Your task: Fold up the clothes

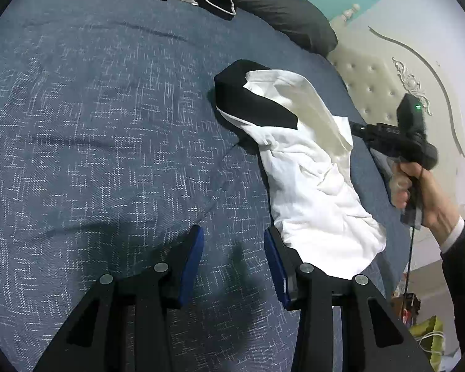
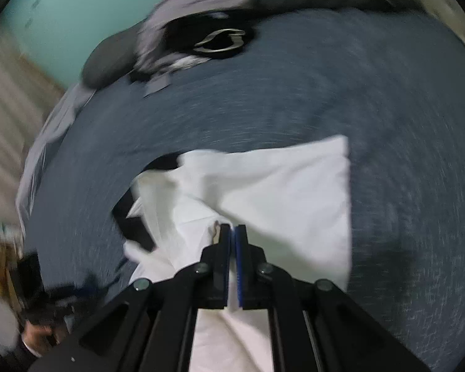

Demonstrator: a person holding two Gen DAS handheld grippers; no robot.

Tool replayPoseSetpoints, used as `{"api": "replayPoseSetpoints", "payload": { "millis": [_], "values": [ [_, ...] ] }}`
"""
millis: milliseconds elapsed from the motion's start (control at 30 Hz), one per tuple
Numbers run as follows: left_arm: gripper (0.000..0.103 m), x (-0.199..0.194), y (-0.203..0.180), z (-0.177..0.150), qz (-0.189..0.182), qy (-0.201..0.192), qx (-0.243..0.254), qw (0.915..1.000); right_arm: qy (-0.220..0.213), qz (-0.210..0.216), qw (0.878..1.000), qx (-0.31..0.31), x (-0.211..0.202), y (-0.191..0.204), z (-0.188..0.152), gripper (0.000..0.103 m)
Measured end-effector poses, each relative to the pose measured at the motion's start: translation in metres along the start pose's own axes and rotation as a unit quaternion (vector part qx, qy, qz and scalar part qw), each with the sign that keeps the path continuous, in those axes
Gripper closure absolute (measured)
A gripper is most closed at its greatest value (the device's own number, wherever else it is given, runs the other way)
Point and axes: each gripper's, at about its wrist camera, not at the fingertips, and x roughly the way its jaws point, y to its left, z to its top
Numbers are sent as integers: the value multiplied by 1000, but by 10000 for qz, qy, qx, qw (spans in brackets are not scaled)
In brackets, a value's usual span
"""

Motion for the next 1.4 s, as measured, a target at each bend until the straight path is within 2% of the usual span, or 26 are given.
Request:
{"api": "replayPoseSetpoints", "payload": {
  "millis": [233, 467, 600, 633, 700, 767, 867, 933, 1133, 1200, 1267, 1400],
  "values": [
    [59, 0, 1, 0, 4, 36, 33, 10000, 141, -92, 9973, 711, 22, -43, 7, 100],
    [59, 1, -1, -1, -20, 76, 53, 10000, -207, -350, 9958, 817, 9, -46, 6, 98],
    [59, 1, -2, -1, -24, 69, 61, 10000, -194, -19, 9960, 869, 0, -48, 3, 98],
    [59, 1, -2, -1, -25, 66, 60, 10000, -139, 85, 9969, 770, -1, -44, 2, 98],
    [59, 0, -2, -1, -27, 60, 59, 10000, 213, 174, 9996, 96, -1, -17, -7, 94],
    [59, 1, -2, -1, -20, 71, 58, 10000, 534, 149, 9964, -638, 2, 12, -16, 73],
    [59, 0, -3, -2, -19, 66, 63, 10000, 771, 64, 9878, -1355, 5, 41, -30, 70],
    [59, -1, -3, -2, -23, 50, 82, 10000, 747, -228, 9830, -1661, 7, 52, -34, 70],
    [59, -2, -2, -1, -36, 46, 76, 10000, 523, -1083, 9812, -1509, 14, 26, -21, 70],
    [59, -1, -1, 0, -39, 55, 76, 9999, 571, -1191, 9788, -1567, 17, 21, -22, 69],
    [59, 0, -1, 0, -42, 62, 70, 9999, 622, -1239, 9753, -1720, 20, 22, -25, 63],
    [59, 1, 0, -1, -28, 73, 50, 10000, 612, -1492, 9635, -2136, 27, 28, -32, 62]
  ]
}}
